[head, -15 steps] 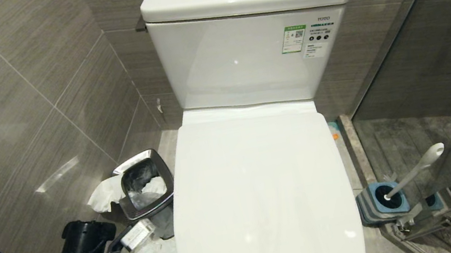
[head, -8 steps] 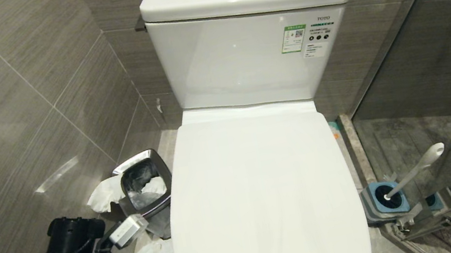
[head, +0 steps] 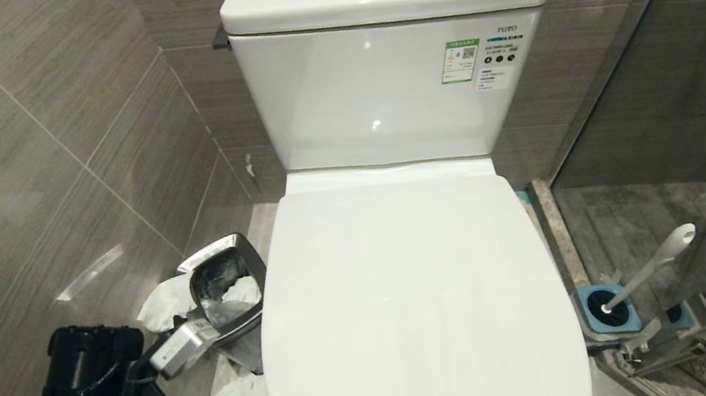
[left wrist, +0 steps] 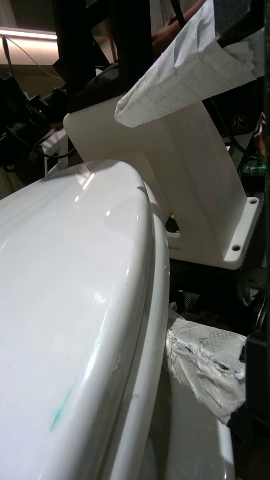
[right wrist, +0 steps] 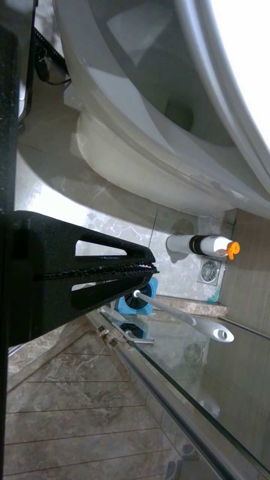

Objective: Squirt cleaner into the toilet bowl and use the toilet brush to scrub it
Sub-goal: Use the left hand to lift the toilet lid slightly

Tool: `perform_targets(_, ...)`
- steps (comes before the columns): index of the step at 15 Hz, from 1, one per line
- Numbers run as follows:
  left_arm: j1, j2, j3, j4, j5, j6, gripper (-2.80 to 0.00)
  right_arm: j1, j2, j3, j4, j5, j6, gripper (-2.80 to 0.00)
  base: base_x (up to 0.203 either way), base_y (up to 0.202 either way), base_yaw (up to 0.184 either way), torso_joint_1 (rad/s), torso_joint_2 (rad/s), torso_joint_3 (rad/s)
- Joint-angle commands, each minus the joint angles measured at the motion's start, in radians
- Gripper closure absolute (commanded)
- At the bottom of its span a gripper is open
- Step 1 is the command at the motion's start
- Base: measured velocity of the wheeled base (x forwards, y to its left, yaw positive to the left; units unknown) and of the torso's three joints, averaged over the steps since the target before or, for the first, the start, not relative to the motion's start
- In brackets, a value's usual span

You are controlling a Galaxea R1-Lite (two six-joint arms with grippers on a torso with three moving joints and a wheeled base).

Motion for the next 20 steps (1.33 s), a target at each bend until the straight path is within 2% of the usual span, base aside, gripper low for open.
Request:
perform_targets(1,0.0,-0.03,-0.007,-0.008,-0.004,-0.014,-2.8,0.0,0.0,0.002,0.001,0.001,-0.001,0.0,0.0,0.0,0.0,0.0,0.0,0.0)
perform_targets(10,-0.015,-0.062,-0.085,-0.008,0.0,-0.069,-2.8,0.0,0.0,0.0,0.0,0.001,0.0,0.0,0.0,0.0,0.0,0.0,0.0,0.0)
perform_targets(14,0.002,-0.101,-0.094,-0.01,-0.002,-0.123,-2.8,0.0,0.0,0.0,0.0,0.001,0.0,0.0,0.0,0.0,0.0,0.0,0.0,0.0)
perform_targets(20,-0.001,-0.118,-0.195,-0.012,-0.003,-0.244,-2.8,0.0,0.0,0.0,-0.001,0.001,-0.001,0.0,0.0,0.0,0.0,0.0,0.0,0.0)
